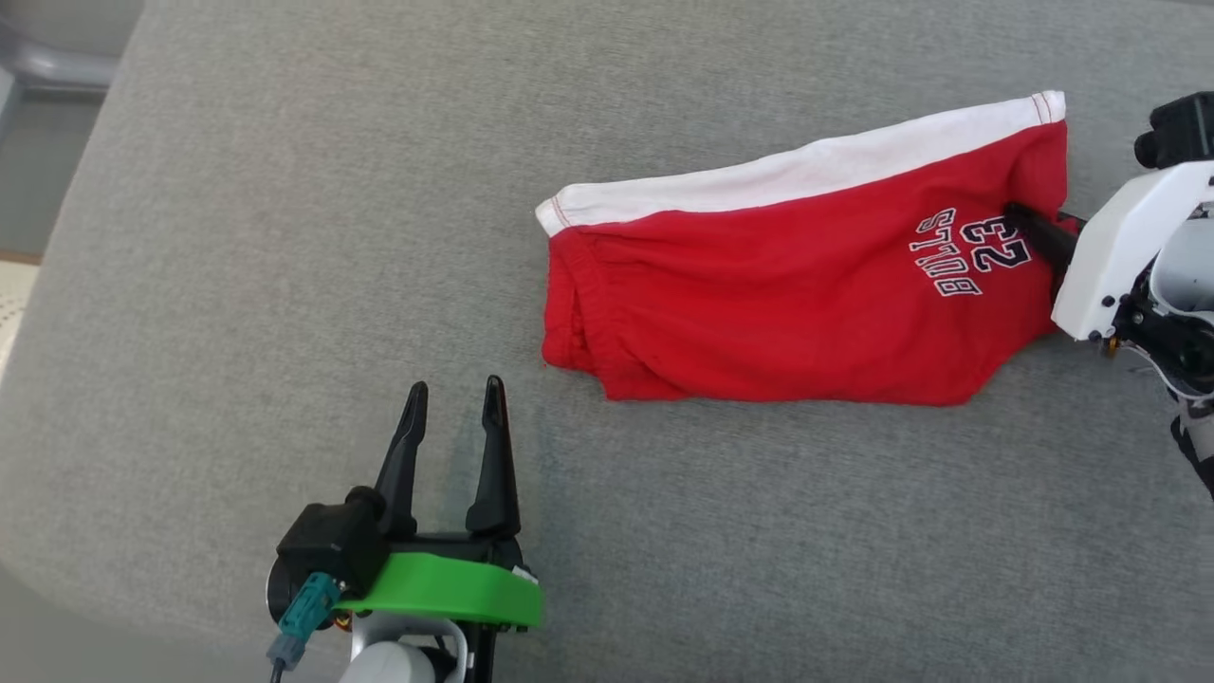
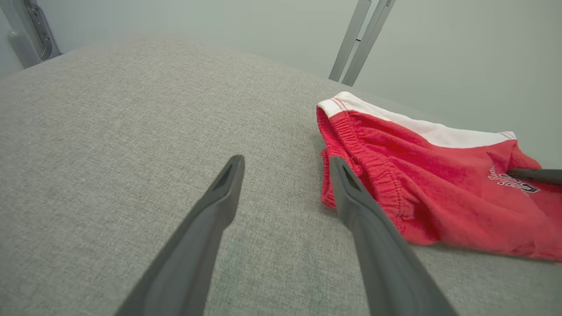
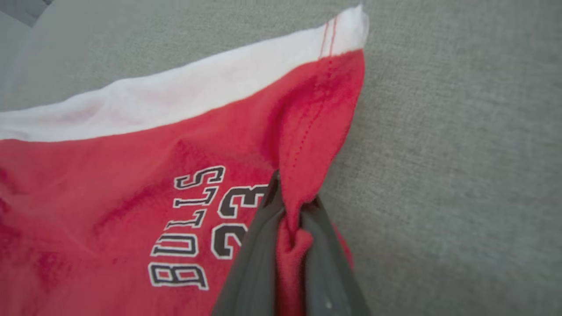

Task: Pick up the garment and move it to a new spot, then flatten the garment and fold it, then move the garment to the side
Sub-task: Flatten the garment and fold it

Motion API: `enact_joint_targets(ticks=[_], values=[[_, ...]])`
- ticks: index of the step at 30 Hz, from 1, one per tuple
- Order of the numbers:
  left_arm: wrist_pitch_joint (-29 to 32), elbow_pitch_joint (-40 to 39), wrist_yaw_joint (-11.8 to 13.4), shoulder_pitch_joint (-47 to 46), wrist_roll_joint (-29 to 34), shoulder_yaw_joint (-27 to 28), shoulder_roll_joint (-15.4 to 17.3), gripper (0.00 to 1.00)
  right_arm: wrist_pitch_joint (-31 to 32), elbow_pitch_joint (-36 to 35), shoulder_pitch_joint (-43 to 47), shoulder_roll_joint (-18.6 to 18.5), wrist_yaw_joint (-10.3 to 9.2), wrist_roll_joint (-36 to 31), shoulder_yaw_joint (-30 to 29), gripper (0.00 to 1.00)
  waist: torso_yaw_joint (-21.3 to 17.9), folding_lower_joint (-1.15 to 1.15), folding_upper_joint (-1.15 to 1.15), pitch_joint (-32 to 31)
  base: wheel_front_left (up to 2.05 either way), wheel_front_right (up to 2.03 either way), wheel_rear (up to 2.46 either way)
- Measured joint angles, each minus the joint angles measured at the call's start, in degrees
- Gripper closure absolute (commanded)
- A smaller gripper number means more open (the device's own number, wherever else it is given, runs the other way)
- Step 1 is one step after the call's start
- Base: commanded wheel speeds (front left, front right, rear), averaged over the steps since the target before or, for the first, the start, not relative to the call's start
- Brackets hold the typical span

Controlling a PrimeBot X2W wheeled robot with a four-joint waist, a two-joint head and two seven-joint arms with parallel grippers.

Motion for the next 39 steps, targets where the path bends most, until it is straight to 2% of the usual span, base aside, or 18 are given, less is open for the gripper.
enact_joint_targets(ticks=[5,9,13,17,20,25,30,33,39], values=[[0.0,0.0,-1.3,3.4,2.8,3.5,1.3,0.0,-2.6,-3.5,5.2,1.3,0.0,3.9,-5.5,1.0,-5.2,0.0,0.0,-1.2,0.0,0.0,0.0],[0.0,-0.4,-2.4,4.5,3.5,5.3,1.5,0.0,-3.8,-2.8,8.3,-0.1,-0.01,4.1,-12.0,1.0,-8.8,0.0,0.0,-2.7,0.0,0.0,0.0],[0.0,-0.9,-2.6,5.2,3.8,6.4,1.4,0.0,-4.3,-3.0,9.1,-2.5,-0.01,2.7,-18.2,1.0,-10.4,0.0,0.0,-4.7,0.0,0.0,0.0],[0.0,-1.0,-2.7,6.2,3.8,6.5,0.9,0.0,-2.6,-7.9,8.1,-3.0,-0.02,2.2,-20.2,1.0,-11.0,0.0,0.0,-6.0,0.0,0.0,0.0],[0.0,-0.6,-3.0,6.8,3.7,6.1,0.5,0.0,0.2,-12.7,7.0,-0.4,-0.01,2.1,-17.6,1.0,-11.0,0.0,0.0,-6.5,0.0,0.0,0.0],[0.0,0.2,-3.3,6.8,3.1,4.7,0.1,0.0,3.4,-16.1,7.1,7.1,-0.01,-2.6,-11.3,1.0,-10.1,0.0,0.0,-6.6,0.0,0.0,0.0],[0.0,1.1,-3.5,6.0,2.7,4.0,-0.1,0.0,1.8,-12.2,7.7,16.3,-0.02,-10.0,-9.3,1.0,-8.4,0.0,0.0,-6.5,0.0,0.0,0.0],[0.0,1.5,-3.5,6.0,2.5,4.0,-0.1,0.0,0.3,-10.3,7.9,20.0,-0.01,-12.7,-9.3,1.0,-7.5,0.0,0.0,-6.8,0.0,0.0,0.0],[0.0,1.7,-3.3,6.1,2.2,3.9,-0.1,0.0,-3.1,-6.7,8.0,22.7,-0.02,-16.5,-10.6,1.0,-6.7,0.0,0.0,-7.7,0.0,0.0,0.0]])
